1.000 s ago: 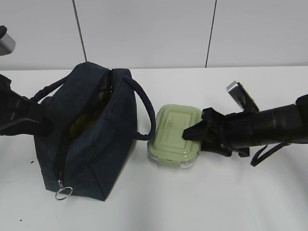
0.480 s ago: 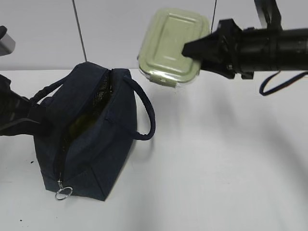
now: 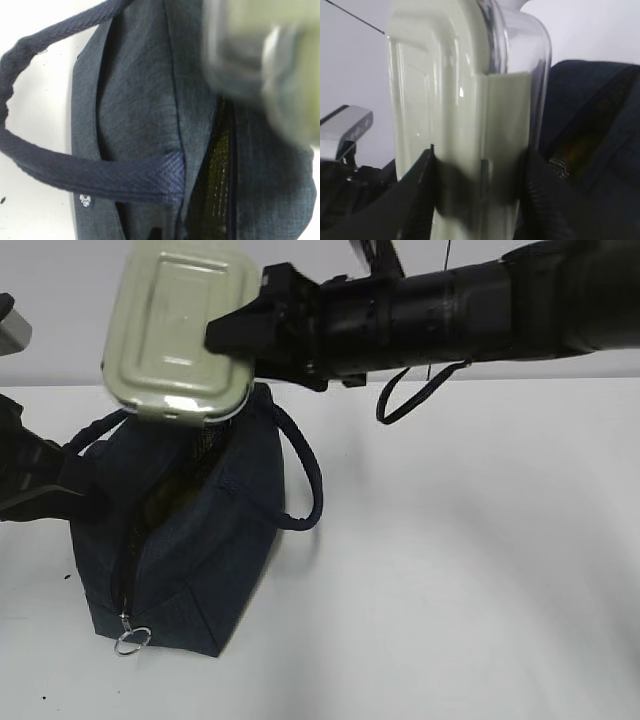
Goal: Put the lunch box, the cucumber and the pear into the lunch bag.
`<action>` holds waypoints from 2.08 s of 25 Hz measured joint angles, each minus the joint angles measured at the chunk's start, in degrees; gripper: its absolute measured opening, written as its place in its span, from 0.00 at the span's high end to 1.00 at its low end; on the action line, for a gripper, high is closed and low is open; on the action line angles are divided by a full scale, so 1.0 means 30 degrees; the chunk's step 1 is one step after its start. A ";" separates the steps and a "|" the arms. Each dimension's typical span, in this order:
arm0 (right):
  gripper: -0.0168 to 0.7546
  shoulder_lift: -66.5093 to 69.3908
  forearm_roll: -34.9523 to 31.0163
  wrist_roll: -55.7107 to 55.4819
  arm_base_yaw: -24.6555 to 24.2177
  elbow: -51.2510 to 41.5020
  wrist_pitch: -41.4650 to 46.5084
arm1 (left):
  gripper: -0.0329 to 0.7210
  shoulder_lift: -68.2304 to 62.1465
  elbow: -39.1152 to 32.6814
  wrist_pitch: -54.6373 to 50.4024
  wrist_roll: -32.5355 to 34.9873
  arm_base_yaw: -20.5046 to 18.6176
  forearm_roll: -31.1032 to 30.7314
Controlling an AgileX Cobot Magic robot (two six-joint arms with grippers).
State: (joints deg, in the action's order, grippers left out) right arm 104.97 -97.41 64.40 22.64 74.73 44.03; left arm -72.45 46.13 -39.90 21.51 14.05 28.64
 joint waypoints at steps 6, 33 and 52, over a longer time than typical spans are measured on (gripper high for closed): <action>0.54 0.0484 0.6553 -0.4751 0.0086 0.0034 -0.1009 | 0.98 0.0000 0.0000 0.0075 0.0000 0.0000 -0.0014; 0.54 0.2706 1.4290 -1.2341 0.2166 0.3645 0.0349 | 0.98 0.0000 0.0000 0.0394 0.0000 0.0375 0.0740; 0.33 0.2381 1.8055 -1.3045 0.2075 0.7059 0.3398 | 0.98 0.0000 0.0000 0.0102 0.0000 0.0412 0.0767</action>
State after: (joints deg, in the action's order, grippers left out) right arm 112.12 -43.24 25.26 28.87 95.91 54.23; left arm -72.45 46.13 -39.59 21.51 15.29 30.94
